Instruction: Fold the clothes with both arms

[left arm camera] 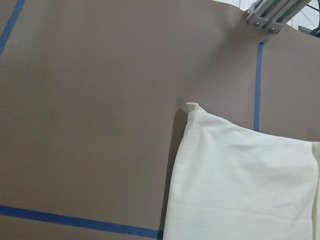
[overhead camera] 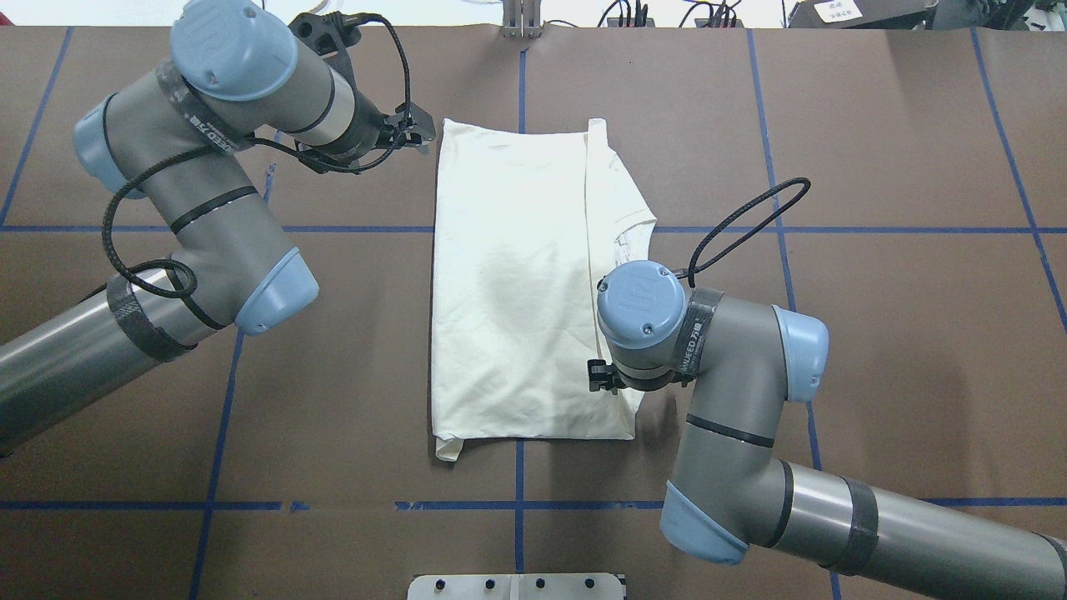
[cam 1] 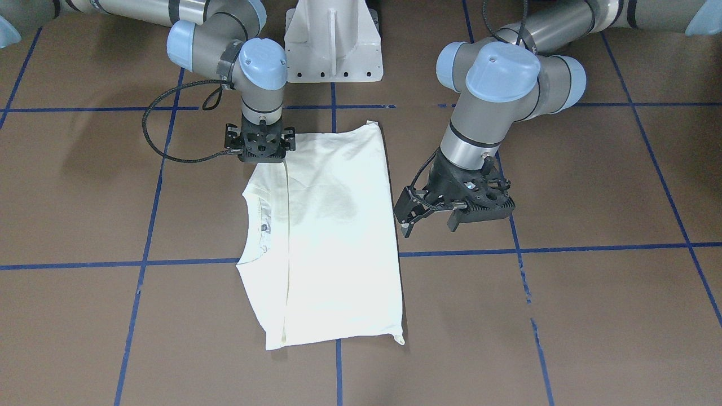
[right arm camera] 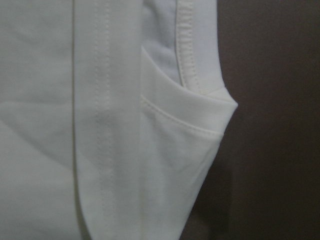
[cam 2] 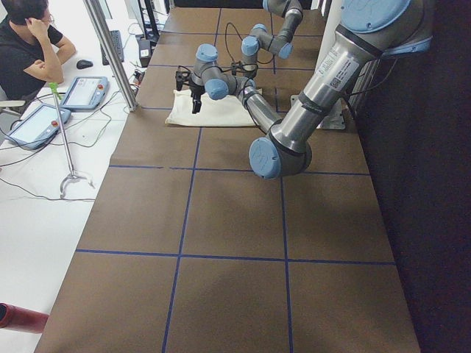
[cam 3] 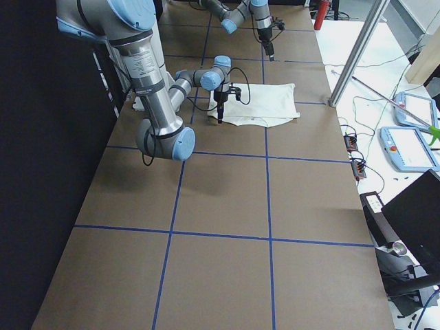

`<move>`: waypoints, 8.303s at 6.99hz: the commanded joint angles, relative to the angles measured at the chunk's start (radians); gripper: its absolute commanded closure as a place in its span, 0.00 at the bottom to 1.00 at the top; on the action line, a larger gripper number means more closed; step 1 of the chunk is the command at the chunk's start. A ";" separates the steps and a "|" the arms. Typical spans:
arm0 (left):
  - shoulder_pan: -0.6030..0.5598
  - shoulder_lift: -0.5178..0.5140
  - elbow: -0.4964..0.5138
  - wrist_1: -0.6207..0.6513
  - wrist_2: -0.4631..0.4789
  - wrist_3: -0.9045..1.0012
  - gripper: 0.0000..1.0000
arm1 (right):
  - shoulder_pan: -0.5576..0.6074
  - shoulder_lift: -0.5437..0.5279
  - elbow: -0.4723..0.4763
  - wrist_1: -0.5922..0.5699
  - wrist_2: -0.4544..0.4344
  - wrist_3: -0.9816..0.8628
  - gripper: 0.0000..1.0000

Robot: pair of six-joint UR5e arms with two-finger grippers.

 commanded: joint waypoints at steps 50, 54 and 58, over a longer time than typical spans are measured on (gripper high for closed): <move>0.463 0.124 -0.316 0.262 0.034 -0.613 1.00 | -0.143 -0.122 0.110 0.234 -0.147 0.734 0.00; 0.464 0.123 -0.316 0.264 0.035 -0.613 1.00 | -0.148 -0.122 0.085 0.234 -0.147 0.735 0.00; 0.464 0.123 -0.316 0.264 0.035 -0.613 1.00 | -0.139 -0.116 0.091 0.234 -0.145 0.726 0.79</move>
